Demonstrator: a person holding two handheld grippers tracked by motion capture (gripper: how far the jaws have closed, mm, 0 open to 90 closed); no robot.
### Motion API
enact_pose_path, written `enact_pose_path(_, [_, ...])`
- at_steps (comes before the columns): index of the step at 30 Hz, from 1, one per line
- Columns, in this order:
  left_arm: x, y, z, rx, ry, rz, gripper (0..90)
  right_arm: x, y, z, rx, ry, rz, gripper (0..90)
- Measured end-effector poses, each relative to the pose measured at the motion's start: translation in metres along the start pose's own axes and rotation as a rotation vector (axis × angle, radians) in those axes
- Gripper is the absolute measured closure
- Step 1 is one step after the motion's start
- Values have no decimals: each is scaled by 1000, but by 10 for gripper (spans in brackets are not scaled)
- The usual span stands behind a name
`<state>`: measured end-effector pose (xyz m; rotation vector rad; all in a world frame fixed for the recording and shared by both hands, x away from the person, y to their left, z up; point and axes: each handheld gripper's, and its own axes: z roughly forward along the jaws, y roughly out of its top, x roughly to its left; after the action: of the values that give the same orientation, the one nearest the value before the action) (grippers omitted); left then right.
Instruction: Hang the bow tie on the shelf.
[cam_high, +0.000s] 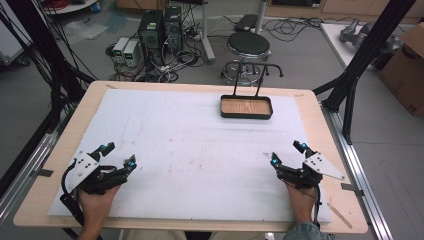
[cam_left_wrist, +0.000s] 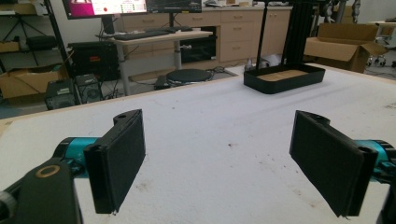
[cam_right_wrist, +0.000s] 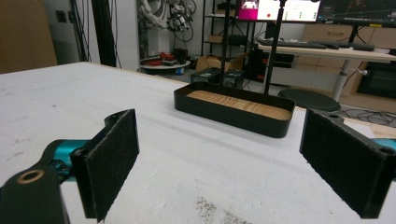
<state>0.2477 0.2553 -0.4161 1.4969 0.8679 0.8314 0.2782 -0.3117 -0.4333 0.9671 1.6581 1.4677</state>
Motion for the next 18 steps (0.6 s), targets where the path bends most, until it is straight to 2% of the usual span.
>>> enact_pose_path(18, [-1, 0, -1, 7, -10, -9, 187, 2, 0, 1, 6, -4, -9, 108])
